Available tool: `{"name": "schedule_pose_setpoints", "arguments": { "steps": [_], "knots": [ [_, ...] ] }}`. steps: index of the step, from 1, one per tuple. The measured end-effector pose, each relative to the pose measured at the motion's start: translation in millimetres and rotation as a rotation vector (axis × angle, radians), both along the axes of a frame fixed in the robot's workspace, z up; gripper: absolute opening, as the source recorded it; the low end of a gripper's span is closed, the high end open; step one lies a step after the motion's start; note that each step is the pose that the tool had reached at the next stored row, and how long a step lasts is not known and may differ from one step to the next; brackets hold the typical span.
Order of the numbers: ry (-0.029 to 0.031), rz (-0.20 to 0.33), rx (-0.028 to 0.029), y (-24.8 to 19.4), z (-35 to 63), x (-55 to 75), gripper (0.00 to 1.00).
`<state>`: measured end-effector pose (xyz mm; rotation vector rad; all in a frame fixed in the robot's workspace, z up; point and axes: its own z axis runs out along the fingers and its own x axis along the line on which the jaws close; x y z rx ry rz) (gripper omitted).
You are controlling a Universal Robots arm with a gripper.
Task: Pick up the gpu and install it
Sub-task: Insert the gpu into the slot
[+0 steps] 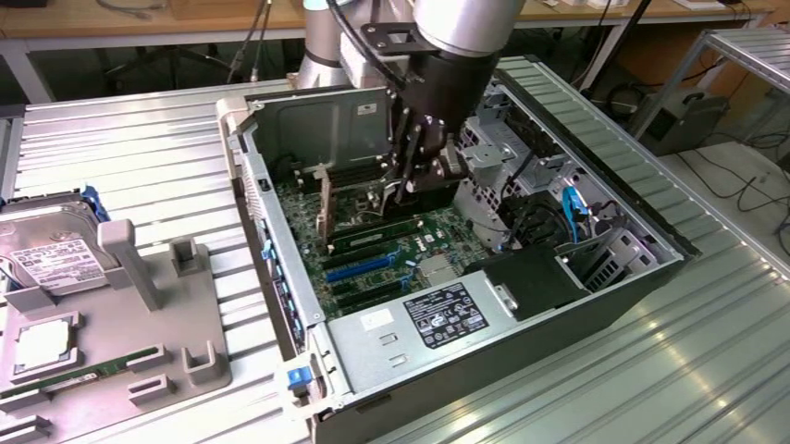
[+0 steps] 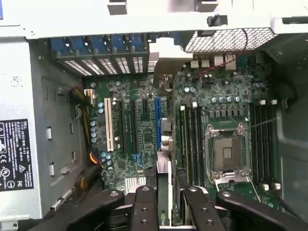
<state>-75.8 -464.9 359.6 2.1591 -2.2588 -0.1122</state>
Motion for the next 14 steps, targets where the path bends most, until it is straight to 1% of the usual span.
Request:
{"name": "schedule_pose_setpoints", "arguments": {
  "steps": [1,2,3,4,5,6,7,8,9,10,14],
  "knots": [
    [-0.0007,0.013,-0.0001,0.0,-12.0,-14.3,0.26],
    [-0.0007,0.013,-0.0001,0.0,-26.7,-22.3,0.26],
    [-0.0007,0.024,-0.0001,0.0,-43.5,-27.2,0.26],
    [-0.0007,0.039,-0.0001,0.0,-58.3,-30.9,0.26],
    [-0.0007,0.039,-0.0001,0.0,-68.6,-32.0,0.26],
    [0.0001,0.040,-0.0001,0.0,-75.9,-33.7,0.26],
    [0.0124,0.040,0.0003,0.0,-78.8,-33.6,0.26],
    [0.0178,0.040,0.0003,0.0,-84.6,-33.4,0.26],
    [0.0199,0.040,0.0003,0.0,-89.2,-33.4,0.26],
    [0.0211,0.040,0.0003,0.0,-91.0,-33.4,0.26],
    [0.0222,0.040,0.0005,0.0,-92.3,-33.4,0.26]
  ]
}}
